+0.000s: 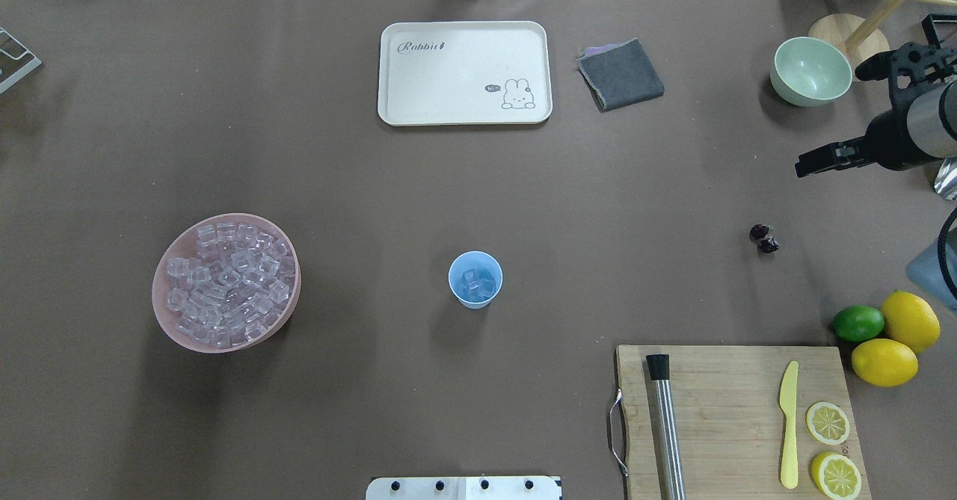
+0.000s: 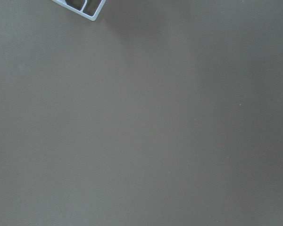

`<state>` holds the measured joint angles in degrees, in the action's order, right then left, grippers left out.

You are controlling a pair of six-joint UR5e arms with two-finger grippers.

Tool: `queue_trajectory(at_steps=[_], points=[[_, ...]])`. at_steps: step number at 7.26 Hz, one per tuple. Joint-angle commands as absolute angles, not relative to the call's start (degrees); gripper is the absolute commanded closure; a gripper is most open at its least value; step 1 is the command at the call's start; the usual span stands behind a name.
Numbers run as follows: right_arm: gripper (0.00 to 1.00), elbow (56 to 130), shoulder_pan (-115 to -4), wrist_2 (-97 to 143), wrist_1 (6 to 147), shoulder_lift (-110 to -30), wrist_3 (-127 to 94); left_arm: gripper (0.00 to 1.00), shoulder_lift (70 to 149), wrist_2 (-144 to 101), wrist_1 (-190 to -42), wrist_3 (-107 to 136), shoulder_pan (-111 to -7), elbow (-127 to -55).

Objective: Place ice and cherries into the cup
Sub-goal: 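Move the right gripper over the dark cherries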

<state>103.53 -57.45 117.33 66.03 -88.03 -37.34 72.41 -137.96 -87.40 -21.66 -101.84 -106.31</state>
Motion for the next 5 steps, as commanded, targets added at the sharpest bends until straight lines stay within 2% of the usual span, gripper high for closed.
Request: queue_trajectory(at_steps=[1,4,5], points=[[0.00,102.9,-51.4,111.2,65.9,-88.2,-38.7,0.02,72.3,-138.0,-88.6,-21.7,-101.9,-106.1],[0.04,102.9,-45.8,105.0,66.5,-88.8,-44.9,0.02,72.3,-138.0,-89.1,-21.9,-101.9,-106.2],[0.11,103.4,-45.8,104.6,66.5,-89.7,-44.8,0.02,72.2,-138.0,-90.1,-22.0,-101.9,-106.1]])
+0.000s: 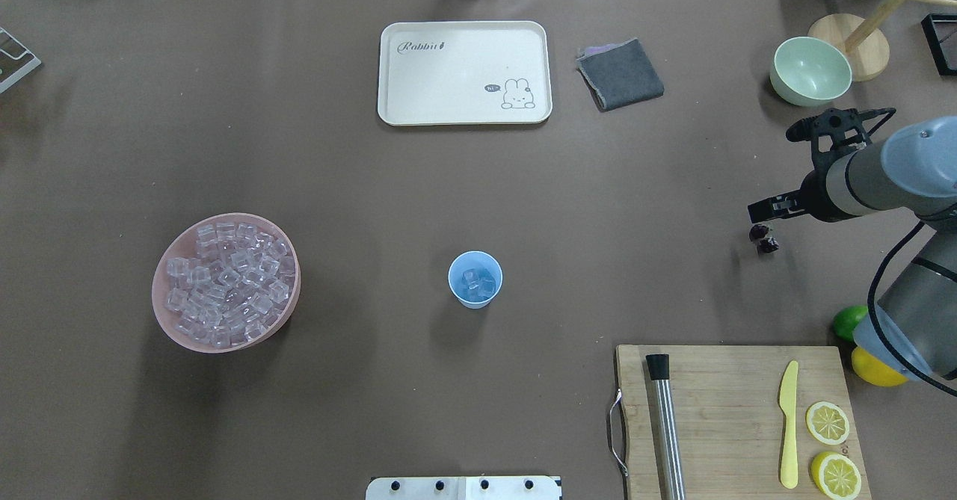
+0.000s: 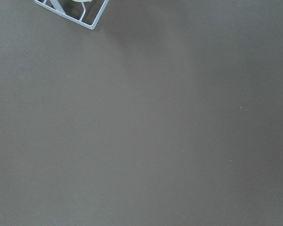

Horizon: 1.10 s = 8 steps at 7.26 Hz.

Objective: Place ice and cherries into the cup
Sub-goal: 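Move the right gripper over the dark cherries, then lower the right gripper and grasp the cherries by their stems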

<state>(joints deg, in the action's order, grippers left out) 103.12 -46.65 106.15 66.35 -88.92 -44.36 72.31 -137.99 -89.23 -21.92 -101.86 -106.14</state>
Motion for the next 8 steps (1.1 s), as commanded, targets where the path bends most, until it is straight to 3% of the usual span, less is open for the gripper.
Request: queue_trajectory(at_steps=[1,2,5,8], points=[[0.22,103.9,-45.7,104.5,66.4,-90.3,-44.9,0.02,72.2,-138.1,-90.1,-22.0,-101.9,-106.1],[0.31,104.0,-44.9,104.5,66.5,-90.4,-44.9,0.02,72.2,-138.1,-90.2,-22.0,-101.8,-106.1],[0.37,104.1,-41.5,101.7,66.5,-89.7,-49.4,0.02,72.2,-139.7,-90.2,-22.0,-101.8,-106.1],[0.64,104.2,-41.5,101.0,66.6,-90.5,-49.5,0.02,72.2,-139.6,-90.1,-22.0,-101.8,-106.0]])
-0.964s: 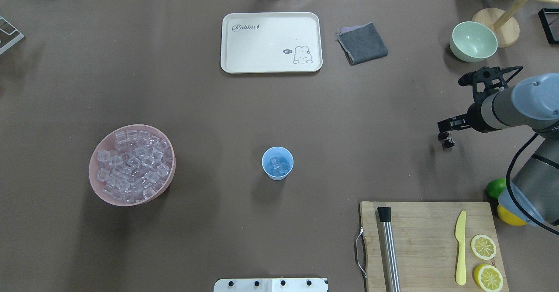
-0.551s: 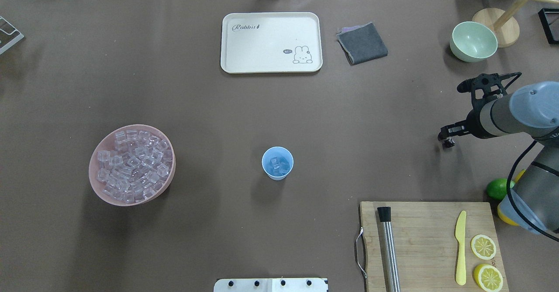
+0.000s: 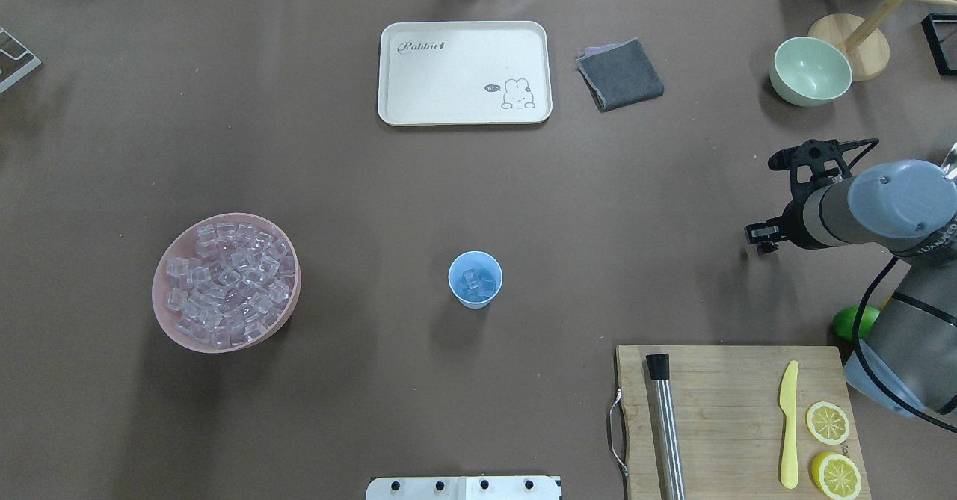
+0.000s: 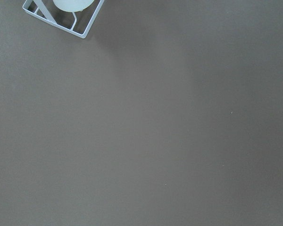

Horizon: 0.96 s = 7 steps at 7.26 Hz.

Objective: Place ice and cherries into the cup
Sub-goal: 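Lower the right gripper and grasp the cherries by their stems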

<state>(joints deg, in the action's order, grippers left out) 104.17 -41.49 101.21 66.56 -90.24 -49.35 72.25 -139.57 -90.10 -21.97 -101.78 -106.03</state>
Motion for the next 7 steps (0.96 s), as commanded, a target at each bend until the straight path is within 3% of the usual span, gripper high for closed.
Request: queue_trajectory(at_steps=[1,3,4,5,7], points=[[0.75,104.2,-41.5,100.4,66.5,-91.0,-49.4,0.02,72.2,-139.7,-90.1,-22.0,-101.8,-106.0],[0.82,104.6,-41.5,100.4,66.5,-91.0,-49.2,0.02,72.2,-139.7,-90.1,-22.0,-101.8,-106.0],[0.95,104.6,-41.4,100.4,66.6,-90.9,-49.2,0.02,72.2,-139.6,-90.1,-22.0,-101.8,-105.8],[1.00,104.6,-41.4,100.4,66.6,-90.4,-49.2,0.02,72.2,-139.7,-90.1,-22.0,-101.8,-105.6],[1.00,105.2,-41.3,100.5,67.1,-86.9,-49.5,0.02,72.2,-139.7,-90.1,-22.0,-101.7,-105.6]])
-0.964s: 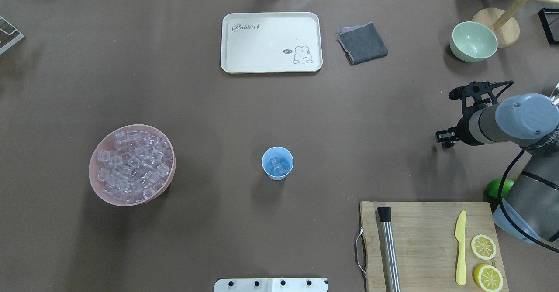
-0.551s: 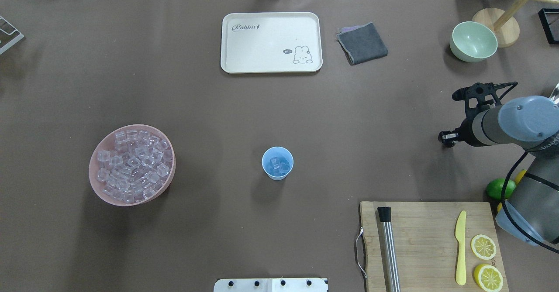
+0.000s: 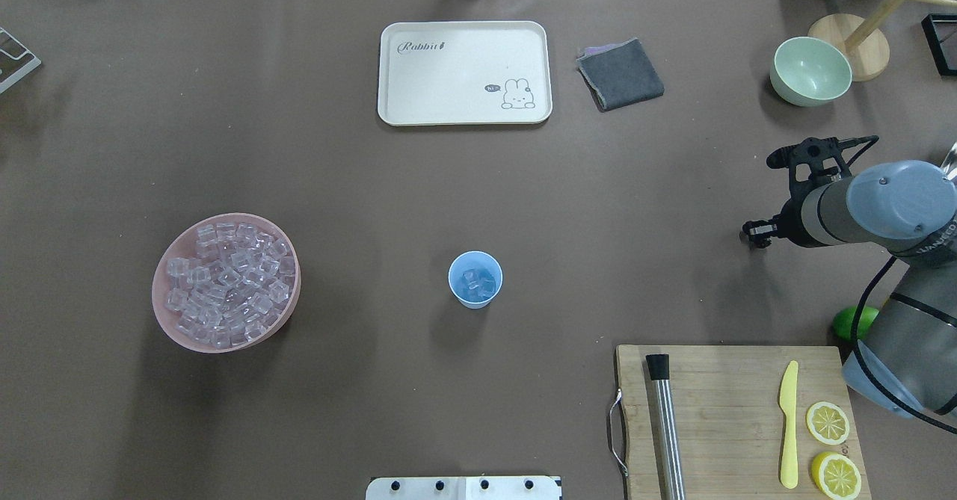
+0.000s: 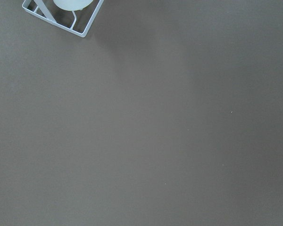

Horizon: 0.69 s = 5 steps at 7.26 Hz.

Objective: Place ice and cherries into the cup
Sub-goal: 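Lower the right gripper and grasp the cherries by their stems, then carry the cherries with the right gripper over the blue cup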

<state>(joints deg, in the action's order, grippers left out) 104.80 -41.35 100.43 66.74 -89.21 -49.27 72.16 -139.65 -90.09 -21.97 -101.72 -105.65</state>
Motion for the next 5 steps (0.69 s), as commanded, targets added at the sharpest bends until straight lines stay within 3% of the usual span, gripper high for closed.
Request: queue_trajectory(at_steps=[1,5], points=[[1.00,106.8,-41.2,100.5,67.7,-84.3,-49.6,0.02,72.2,-139.6,-90.1,-22.1,-101.7,-105.6],[1.00,109.4,-29.3,96.7,67.8,-68.0,-63.4,0.02,72.2,-139.7,-90.3,-22.1,-101.9,-105.6]])
